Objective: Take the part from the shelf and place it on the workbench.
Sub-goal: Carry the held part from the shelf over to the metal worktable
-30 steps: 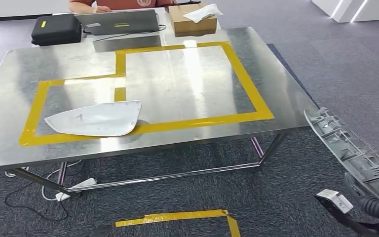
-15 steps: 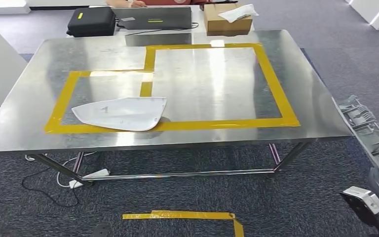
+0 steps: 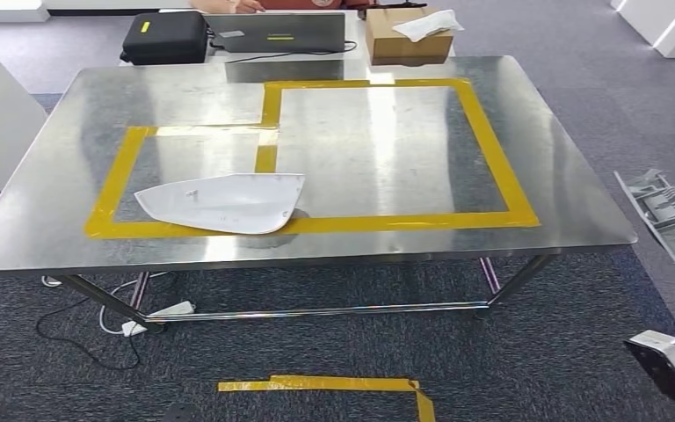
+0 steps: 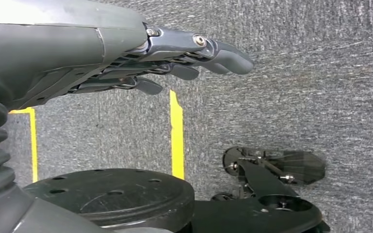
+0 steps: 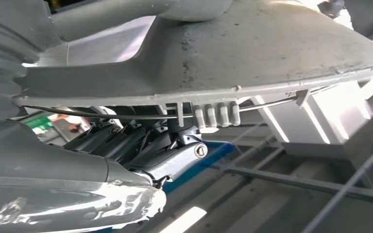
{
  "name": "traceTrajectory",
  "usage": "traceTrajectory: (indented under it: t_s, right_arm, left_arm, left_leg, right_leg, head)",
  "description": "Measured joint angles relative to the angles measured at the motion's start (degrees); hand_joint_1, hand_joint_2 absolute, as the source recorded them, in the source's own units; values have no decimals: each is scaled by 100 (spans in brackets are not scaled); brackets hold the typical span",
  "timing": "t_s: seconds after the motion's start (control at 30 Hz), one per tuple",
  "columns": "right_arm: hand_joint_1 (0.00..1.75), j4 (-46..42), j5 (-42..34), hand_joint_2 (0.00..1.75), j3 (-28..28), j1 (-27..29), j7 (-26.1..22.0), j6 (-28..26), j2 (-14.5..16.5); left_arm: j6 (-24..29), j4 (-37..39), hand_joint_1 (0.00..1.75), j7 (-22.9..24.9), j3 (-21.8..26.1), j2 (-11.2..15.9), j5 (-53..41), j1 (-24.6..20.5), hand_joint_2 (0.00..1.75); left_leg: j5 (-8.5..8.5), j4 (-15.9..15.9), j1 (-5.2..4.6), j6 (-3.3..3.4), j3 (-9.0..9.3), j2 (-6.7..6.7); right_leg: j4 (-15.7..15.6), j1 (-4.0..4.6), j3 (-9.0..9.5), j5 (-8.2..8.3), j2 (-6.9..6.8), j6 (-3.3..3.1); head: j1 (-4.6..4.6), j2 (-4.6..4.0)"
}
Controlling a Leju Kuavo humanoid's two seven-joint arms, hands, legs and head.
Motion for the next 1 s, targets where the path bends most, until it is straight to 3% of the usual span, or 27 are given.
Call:
traceTrajectory:
  t_s: [1.0]
  right_arm:
    - [175,0,0,175,0,0,0,0,0]
  left_arm:
    - [0,0,0,0,0,0,0,0,175]
  left_leg:
    - [0,0,0,0,0,0]
  right_leg:
    - [0,0,0,0,0,0]
  head:
    - [0,0]
